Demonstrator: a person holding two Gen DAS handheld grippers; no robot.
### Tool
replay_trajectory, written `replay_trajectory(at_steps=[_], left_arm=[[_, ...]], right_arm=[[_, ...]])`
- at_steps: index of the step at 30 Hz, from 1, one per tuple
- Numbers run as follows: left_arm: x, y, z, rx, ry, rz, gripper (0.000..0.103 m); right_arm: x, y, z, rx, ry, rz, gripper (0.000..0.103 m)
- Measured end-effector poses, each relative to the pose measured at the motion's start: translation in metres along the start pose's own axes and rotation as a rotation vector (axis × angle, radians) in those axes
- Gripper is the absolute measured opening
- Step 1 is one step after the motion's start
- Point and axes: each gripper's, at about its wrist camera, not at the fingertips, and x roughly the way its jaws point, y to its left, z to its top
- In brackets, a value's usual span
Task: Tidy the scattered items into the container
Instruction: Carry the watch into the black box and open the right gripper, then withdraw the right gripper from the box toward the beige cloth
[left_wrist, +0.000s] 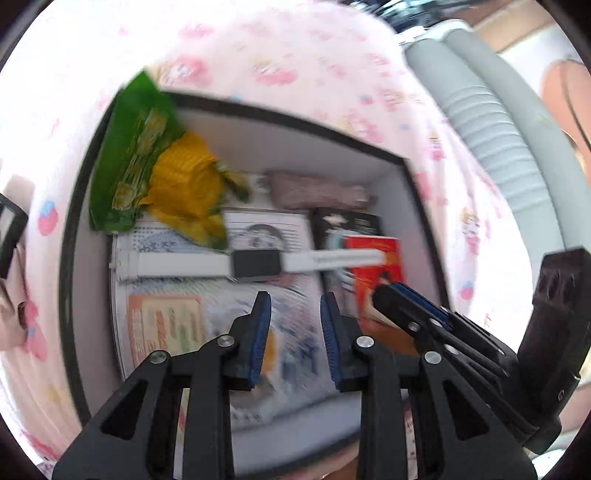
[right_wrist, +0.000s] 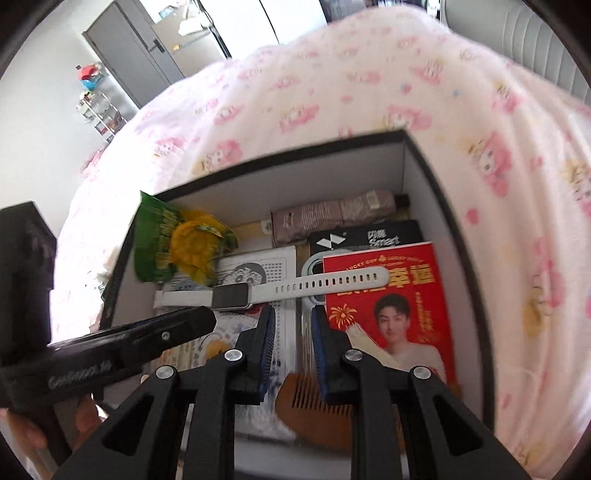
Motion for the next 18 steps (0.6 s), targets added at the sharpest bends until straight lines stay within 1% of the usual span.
replay_trajectory(at_steps=[3,6,8,10,13,18], left_arm=[[-0.028,-0.018,-0.017,0.046,-0.053,-0.012,0.028],[-0.051,-0.039,-0.04,0.109,-0.103,0.027,0.029],[-0.066,-0.048,-0.054,0.137,-0.126,0.046,0.029],[-0.077,-0.051,-0.068,0.156,-0.136,0.045,0.029],[-0.091,-0.054,-0.089,0.173,-0.131,0.025,0.029],[-0.099,-0.044,-0.119,0.19,-0.11,0.008,0.029]], right_arm=[[-0.03,0.008,-0.012,-0.01,-0.053,-0.013,0.018],[-0.059,0.015,-0.03,-0.009,-0.095,-0.022,0.019],[-0.073,0.019,-0.042,-0.013,-0.107,-0.038,0.02],[-0.089,0.022,-0.056,-0.014,-0.121,-0.039,0.02],[-0.104,0.026,-0.077,-0.001,-0.124,-0.024,0.02],[-0.116,0.043,-0.11,-0.015,-0.119,-0.015,0.02]])
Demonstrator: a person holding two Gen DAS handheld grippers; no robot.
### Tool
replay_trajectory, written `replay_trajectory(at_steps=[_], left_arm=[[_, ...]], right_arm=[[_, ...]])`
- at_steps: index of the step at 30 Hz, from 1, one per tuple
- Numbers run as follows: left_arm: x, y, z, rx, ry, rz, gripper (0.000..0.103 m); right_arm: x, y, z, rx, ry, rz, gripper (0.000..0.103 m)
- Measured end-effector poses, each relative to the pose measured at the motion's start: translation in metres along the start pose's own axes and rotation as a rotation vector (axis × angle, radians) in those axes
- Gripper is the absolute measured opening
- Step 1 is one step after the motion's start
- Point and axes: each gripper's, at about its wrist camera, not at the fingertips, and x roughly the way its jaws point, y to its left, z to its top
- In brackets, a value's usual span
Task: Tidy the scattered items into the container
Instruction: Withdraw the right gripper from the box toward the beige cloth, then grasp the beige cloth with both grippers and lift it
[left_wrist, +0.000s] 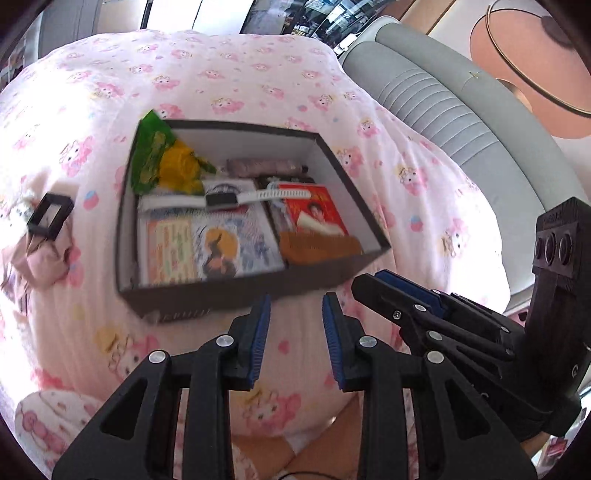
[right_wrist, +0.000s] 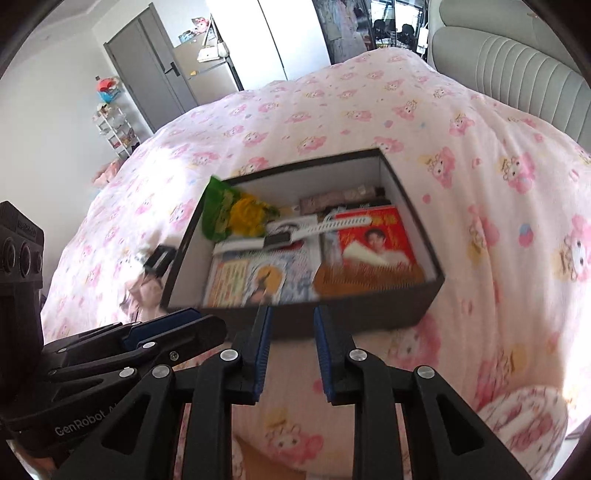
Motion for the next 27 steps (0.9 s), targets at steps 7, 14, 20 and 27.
replay_trajectory(at_steps=[7,14,20,27], left_arm=[[-0.031,0.039,-0.027,-0.087,-0.014,0.01,0.029],[-0.07,0.104,-0.048,-0.185,-0.054,0.063,0.027],[-0.092,0.169,-0.059,-0.289,-0.084,0.095,0.027],[-0.09,0.25,-0.055,-0.406,-0.105,0.135,0.029]], right_arm=[[0.001,0.045,-0.023,-0.066,0.013,0.046,0.02],[0.03,0.111,-0.029,-0.17,0.076,0.139,0.02],[0.07,0.167,-0.032,-0.215,0.156,0.228,0.02],[0.133,0.218,-0.021,-0.252,0.245,0.268,0.021]])
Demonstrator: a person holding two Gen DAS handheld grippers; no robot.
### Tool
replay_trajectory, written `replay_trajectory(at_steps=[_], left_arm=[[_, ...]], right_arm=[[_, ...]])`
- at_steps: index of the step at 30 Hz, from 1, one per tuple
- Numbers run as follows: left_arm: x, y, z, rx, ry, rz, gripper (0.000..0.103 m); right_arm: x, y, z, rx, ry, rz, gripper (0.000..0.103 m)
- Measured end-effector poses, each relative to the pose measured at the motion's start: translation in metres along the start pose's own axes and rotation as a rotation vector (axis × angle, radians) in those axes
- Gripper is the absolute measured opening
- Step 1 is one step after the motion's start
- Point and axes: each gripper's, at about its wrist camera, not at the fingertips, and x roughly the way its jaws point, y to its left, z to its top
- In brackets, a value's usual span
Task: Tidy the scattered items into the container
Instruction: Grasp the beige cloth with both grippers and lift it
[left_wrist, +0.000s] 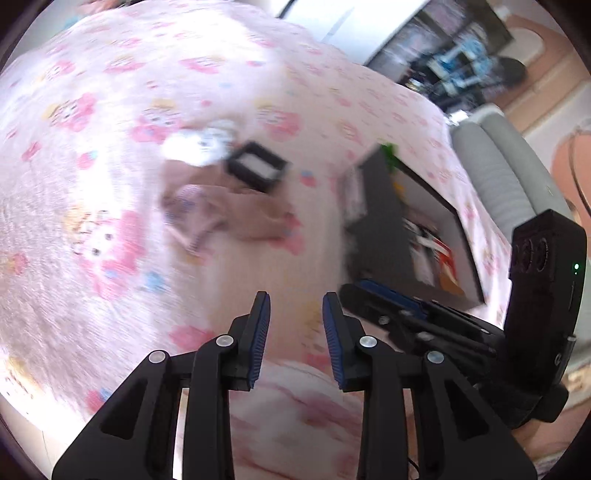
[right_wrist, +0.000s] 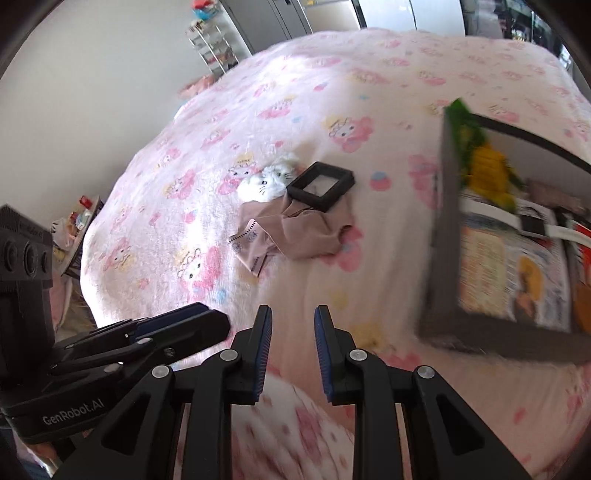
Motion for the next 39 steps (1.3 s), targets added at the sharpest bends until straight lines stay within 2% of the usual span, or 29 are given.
replay_trajectory(at_steps=[3,5,7,9,11,13,15,16,17,18,20,22,27,29,34,37,39], left_arm=[[0.018,0.038,0.02,-0.054,0.02,0.035,0.037],[0.035,0.062,0.032,-0.092,0.047,0.023,0.046],[0.051,0.081,0.043,-0.135,0.063,0.014,0.047],[0.062,0.094,0.053,-0.168,0.069,-0.01,0.05],[0.075,0.105,0.063,-0.198,0.064,-0.005,0.061],[0.087,0.11,0.071,-0.214,0.06,0.015,0.061],[0.103,0.114,0.074,-0.244,0.079,-0.028,0.053],[0.109,0.115,0.073,-0.267,0.095,-0.104,0.012],[0.113,0.112,0.071,-0.282,0.119,-0.168,0.002],[0.109,0.103,0.068,-0.26,0.116,-0.197,0.002],[0.091,0.081,0.064,-0.184,0.083,-0.183,0.002],[0.07,0.055,0.056,-0.133,0.07,-0.235,0.002],[0.025,-0.016,0.032,0.015,0.041,-0.291,0.002],[0.017,-0.045,0.016,0.058,0.055,-0.317,0.002],[0.031,-0.105,-0.027,0.124,0.122,-0.369,0.003],[0.055,-0.146,-0.057,0.174,0.203,-0.424,0.004],[0.077,-0.17,-0.074,0.215,0.265,-0.425,0.004]], right_arm=[[0.031,-0.008,0.02,0.055,0.032,-0.004,0.026],[0.047,-0.013,0.033,0.082,0.039,-0.022,0.031],[0.063,-0.015,0.044,0.081,0.044,-0.049,0.038],[0.079,-0.019,0.053,0.086,0.066,-0.055,0.045],[0.092,-0.023,0.059,0.105,0.079,-0.077,0.049],[0.106,-0.03,0.064,0.116,0.081,-0.113,0.057],[0.128,-0.039,0.065,0.147,0.132,-0.101,0.06],[0.138,-0.043,0.065,0.165,0.165,-0.062,0.06],[0.143,-0.046,0.063,0.184,0.176,-0.025,0.046],[0.14,-0.047,0.061,0.18,0.167,-0.014,0.012],[0.12,-0.044,0.053,0.17,0.134,0.054,0.004],[0.095,-0.041,0.044,0.161,0.102,0.126,0.003],[0.0,-0.038,0.013,0.107,-0.04,0.176,0.003],[-0.031,-0.046,-0.002,0.114,-0.081,0.169,0.003],[-0.093,-0.084,-0.05,0.144,-0.132,0.121,0.003],[-0.12,-0.115,-0.088,0.17,-0.135,0.075,0.003],[-0.133,-0.14,-0.115,0.216,-0.143,0.017,0.003]])
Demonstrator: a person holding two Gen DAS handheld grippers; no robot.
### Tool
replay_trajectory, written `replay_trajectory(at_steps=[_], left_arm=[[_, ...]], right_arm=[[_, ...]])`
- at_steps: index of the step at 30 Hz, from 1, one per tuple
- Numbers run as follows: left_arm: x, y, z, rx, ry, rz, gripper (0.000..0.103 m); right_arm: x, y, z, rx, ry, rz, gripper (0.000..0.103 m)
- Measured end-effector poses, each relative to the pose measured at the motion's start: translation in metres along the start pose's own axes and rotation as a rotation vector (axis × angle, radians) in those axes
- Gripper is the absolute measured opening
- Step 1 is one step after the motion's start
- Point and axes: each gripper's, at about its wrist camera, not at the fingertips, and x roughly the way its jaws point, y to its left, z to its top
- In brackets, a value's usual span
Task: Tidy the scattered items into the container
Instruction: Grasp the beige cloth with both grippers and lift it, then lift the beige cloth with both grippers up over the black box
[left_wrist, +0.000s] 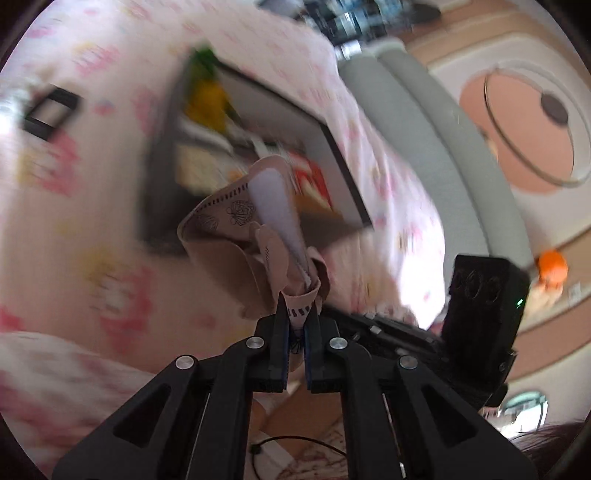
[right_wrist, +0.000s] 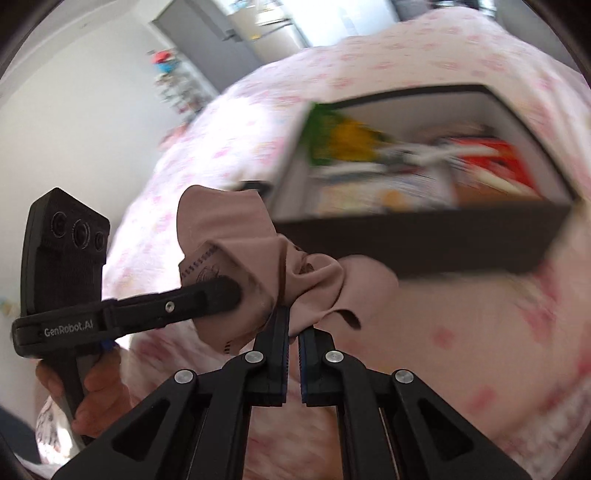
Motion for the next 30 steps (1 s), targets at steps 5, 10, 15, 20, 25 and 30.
replay_trajectory(at_steps=[5,10,15,20,25,30], left_arm=[[0.073,-0.036,0.0,0.099,0.127,0.022,0.004],[0.112,-0.015,0.002,0.079,0.188,0.119,0.004],[0.118,0.022,-0.01,-0.02,0.191,0.211,0.013],[0.112,0.026,-0.008,-0.046,0.138,0.224,0.023],[0.112,0.03,-0.011,-0.072,0.131,0.207,0.035],[0.111,0.037,-0.017,-0.074,0.149,0.247,0.035]], right_arm=[[-0.031,-0.062,-0.007,0.131,-0.076,-0.087,0.003],[-0.027,-0.101,-0.013,0.19,-0.069,-0.169,0.003],[0.001,-0.122,-0.027,0.238,0.047,-0.178,0.004],[-0.002,-0.123,-0.023,0.244,-0.006,-0.146,0.025],[0.022,-0.117,-0.025,0.247,0.023,-0.112,0.039],[0.03,-0.119,-0.025,0.275,0.016,-0.122,0.039]])
